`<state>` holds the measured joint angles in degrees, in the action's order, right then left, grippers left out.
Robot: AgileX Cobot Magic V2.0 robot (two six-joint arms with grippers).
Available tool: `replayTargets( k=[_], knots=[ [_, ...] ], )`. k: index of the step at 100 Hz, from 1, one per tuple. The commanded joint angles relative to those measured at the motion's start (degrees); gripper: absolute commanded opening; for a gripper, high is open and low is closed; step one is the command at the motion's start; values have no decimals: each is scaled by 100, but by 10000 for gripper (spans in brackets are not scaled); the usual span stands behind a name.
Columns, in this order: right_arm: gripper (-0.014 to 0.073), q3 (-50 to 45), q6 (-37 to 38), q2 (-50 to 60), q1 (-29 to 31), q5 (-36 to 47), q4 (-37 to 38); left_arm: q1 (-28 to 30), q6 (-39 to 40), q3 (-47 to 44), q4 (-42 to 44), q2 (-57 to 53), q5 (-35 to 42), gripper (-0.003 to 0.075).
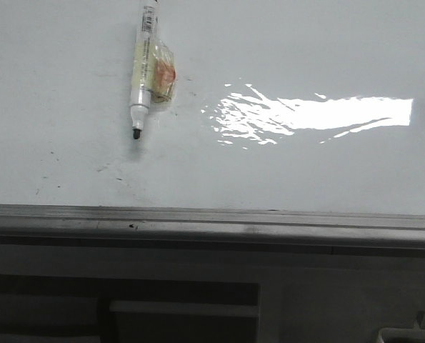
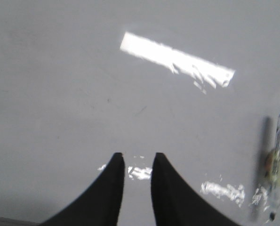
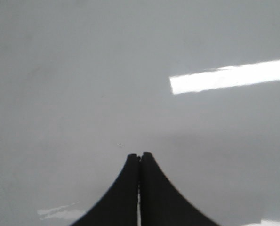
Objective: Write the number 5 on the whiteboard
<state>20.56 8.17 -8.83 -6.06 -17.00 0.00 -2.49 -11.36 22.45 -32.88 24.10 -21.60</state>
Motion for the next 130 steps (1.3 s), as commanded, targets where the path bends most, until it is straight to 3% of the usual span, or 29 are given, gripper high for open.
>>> replayTargets(
  k=[1,10,20,30,44,58,80,105,119,130],
  knots=[
    [-42,492,-288,-368,46,34,92,3,-619,653,97,782,-317,311],
    [83,768,-291,-618,46,-270,92,-240,-1055,1023,-174,1446,-518,400],
    [307,972,-301,-845,-19,-496,92,-821,-1436,1317,-621,2033,-526,400],
    [434,1014,-301,-950,-194,-472,92,-1704,-1484,1602,-620,2578,-507,395],
    [438,1023,-301,-1016,-388,-460,92,-2956,-1451,1794,-477,3270,122,355],
    [439,1023,-313,-1029,-427,-483,92,-3638,-843,1794,-563,3799,1153,353],
    [439,1023,-313,-1029,-427,-506,92,-3772,-819,1794,-1108,4421,1932,353],
    [439,1023,-313,-1097,-427,-506,92,-3772,-819,1794,-1148,4779,2234,345],
    [438,1023,-313,-1219,-427,-506,74,-3772,-819,1794,-1148,4909,2198,207],
    [438,1023,-363,-1257,-427,-506,-73,-3772,-830,1794,-1119,4874,2007,-18]
  ],
)
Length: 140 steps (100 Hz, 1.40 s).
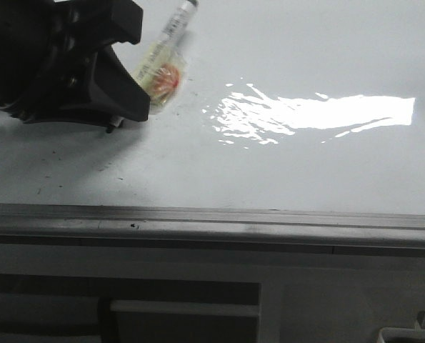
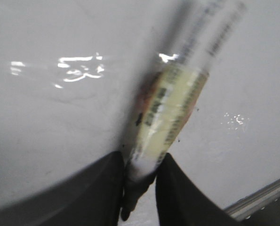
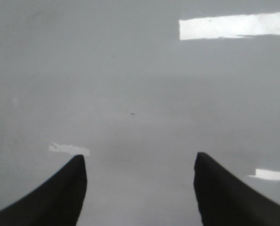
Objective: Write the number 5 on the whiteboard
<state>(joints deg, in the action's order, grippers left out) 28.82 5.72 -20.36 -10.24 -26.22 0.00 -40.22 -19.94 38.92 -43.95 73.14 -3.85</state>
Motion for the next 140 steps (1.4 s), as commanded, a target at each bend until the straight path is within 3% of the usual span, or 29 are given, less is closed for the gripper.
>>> replayTargets(
  k=[1,15,39,51,63,77,97,111,140],
  knots=[
    [438,196,-116,-111,-20,415,-107,2,7,148,6,-29,212,-18],
    [438,201,-572,-142,-110,391,-633,-114,-385,161,214,-296,-10,-20],
    [438,472,-3309,-582,-1018,-435,-2481,-891,-2079,161,1170,-1244,-609,-20],
    [438,721,-4106,-1021,-1578,-565,-3193,-1379,-3126,161,1366,-1524,-741,-20],
    [438,976,-4293,-1449,-2133,-481,-3335,-1723,-3813,161,1366,-1577,-730,-20],
    [439,1150,-4332,-1872,-2806,-312,-3344,-1816,-3827,161,1356,-1566,-719,-20],
    [439,1178,-4341,-2392,-3673,691,-3331,-1816,-3827,161,1356,-1566,-730,-20],
    [439,1184,-4341,-2740,-3883,1306,-3331,-1816,-3827,161,1356,-1566,-730,-20],
    [438,1218,-4341,-3275,-4021,1393,-3331,-1816,-3827,161,1332,-1566,-739,-20]
  ],
)
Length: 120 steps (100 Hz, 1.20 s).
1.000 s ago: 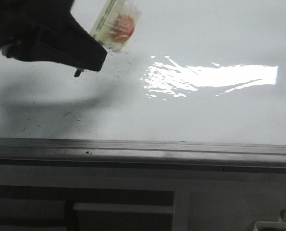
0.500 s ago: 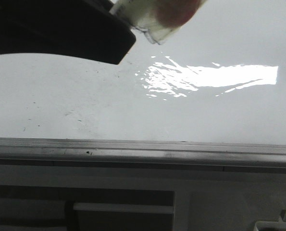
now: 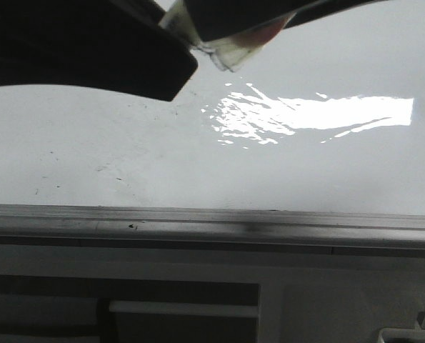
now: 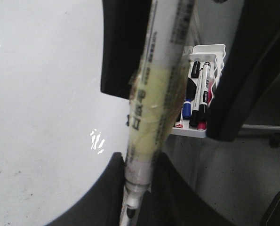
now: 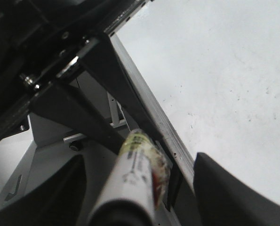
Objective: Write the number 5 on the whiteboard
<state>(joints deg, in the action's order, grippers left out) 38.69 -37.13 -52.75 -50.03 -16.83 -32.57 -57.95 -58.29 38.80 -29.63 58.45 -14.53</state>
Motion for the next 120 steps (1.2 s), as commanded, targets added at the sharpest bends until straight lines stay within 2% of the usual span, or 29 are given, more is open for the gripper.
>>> replayTargets(
  k=[1,17,27,36,50,66,73,80,92,99,120],
  knots=[
    [438,225,-57,-40,-63,465,-73,-44,8,173,-99,-97,325,-20],
    [430,234,-57,-55,-142,578,-73,-44,8,173,-99,-97,316,-20],
    [350,234,-57,-55,-142,503,-73,-44,8,173,-99,-97,316,-20],
    [213,234,-57,-55,-142,438,-73,-44,8,173,-99,-97,316,-20],
    [-71,234,-57,-113,-142,252,-73,-44,8,173,-110,-97,316,-20],
    [-62,234,-57,-148,-142,178,-73,-44,78,173,-227,-97,316,-18],
    [-62,234,-57,-148,-142,202,-51,-44,78,173,-419,-97,326,23],
    [-62,234,-57,-148,-131,213,27,-44,78,173,-664,-97,326,122],
    [-62,234,-57,-148,-131,271,277,-44,225,173,-986,-196,349,343],
    [-62,234,-57,-148,-120,379,351,-44,305,173,-1001,-372,349,413],
    [-62,234,-57,-148,-110,960,543,217,745,101,-1001,-1341,358,428]
  ],
)
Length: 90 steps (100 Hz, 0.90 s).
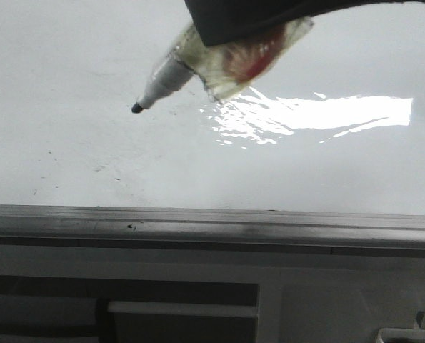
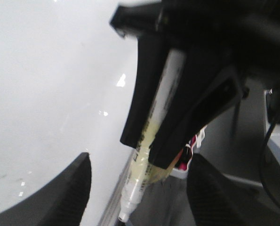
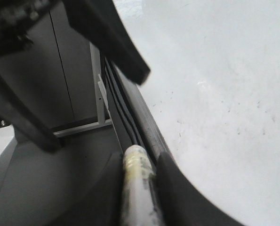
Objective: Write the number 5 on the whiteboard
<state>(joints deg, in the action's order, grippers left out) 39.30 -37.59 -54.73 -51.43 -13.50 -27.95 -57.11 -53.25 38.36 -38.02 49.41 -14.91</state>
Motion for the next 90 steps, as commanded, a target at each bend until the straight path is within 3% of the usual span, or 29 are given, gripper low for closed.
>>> replayTargets(
  k=[1,16,23,32,46,90],
  knots=[
    [-62,174,-10,50,44,660,78,168,253,133,-163,-523,396,428],
    [-62,174,-10,50,421,787,203,639,516,-174,-163,-1439,397,423],
    [-62,174,-10,50,698,787,338,890,774,-359,-163,-1846,397,386],
    [-62,179,-10,37,1066,792,411,1209,1124,-637,-163,-2304,385,269],
    [-62,179,-10,25,1471,802,650,1613,1353,-1069,-173,-2786,353,-18],
    [-62,179,-10,-314,1706,1218,1010,1757,1362,-1292,-384,-2933,353,-20]
  ],
)
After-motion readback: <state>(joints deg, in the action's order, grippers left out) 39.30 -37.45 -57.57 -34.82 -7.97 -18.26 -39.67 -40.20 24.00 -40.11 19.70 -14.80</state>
